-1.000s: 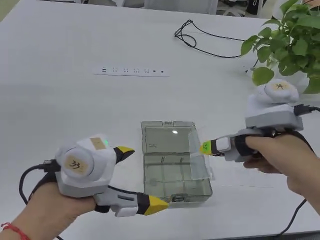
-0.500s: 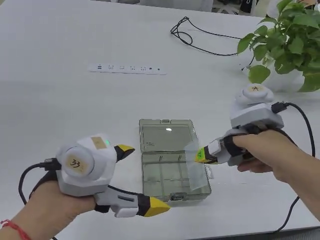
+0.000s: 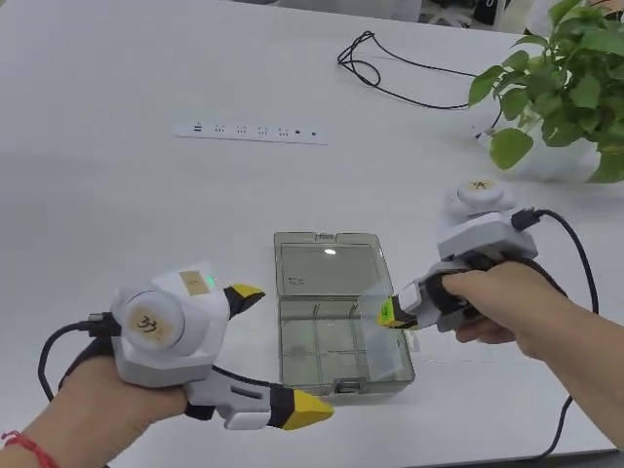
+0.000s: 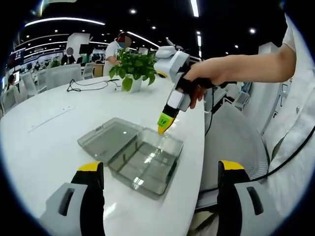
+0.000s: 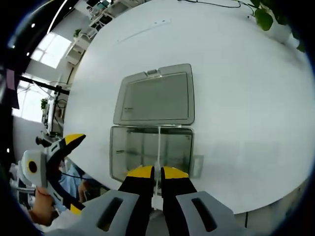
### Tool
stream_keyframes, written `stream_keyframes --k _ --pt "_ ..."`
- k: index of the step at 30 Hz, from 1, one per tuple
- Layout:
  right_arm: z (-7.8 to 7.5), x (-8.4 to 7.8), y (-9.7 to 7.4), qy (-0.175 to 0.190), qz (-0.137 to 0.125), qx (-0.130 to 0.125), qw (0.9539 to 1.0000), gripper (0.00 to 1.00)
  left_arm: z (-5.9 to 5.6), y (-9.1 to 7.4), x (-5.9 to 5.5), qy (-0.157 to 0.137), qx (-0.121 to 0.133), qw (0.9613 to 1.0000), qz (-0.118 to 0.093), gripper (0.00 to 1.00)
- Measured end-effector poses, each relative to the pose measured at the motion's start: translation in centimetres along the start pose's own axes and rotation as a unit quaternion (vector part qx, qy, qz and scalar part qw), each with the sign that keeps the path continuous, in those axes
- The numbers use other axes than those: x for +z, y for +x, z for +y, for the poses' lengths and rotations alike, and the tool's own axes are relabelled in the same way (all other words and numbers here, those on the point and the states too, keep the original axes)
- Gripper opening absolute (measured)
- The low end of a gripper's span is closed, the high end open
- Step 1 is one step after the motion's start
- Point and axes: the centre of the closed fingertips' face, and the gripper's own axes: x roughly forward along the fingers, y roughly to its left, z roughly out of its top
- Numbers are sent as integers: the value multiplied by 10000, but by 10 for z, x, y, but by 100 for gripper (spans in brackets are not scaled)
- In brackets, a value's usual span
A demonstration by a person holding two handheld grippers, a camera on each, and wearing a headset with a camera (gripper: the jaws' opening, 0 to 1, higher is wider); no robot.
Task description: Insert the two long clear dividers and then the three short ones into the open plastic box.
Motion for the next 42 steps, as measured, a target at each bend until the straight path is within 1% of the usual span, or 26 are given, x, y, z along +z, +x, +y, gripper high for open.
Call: stream_keyframes --k 6,13,17,19,22,42 --pt "-3 -2 4 3 33 -43 10000 7 1 1 0 -23 -6 10000 -26 98" --pt "-6 -2 10 -1 21 -106 9999 6 1 2 -1 -57 -19 10000 -30 98" --pt "-8 -1 12 31 5 -102 9999 6 1 2 0 -63 -26 10000 -55 97" --pt "-6 -4 13 49 -5 -115 9999 6 1 2 -1 -80 -29 10000 -45 97" --pt "-7 -2 15 70 -18 -114 9999 6 2 2 -1 -87 -25 9999 -54 97" --pt "-6 5 14 117 -46 -81 9999 6 2 3 0 -126 -48 9999 -76 96"
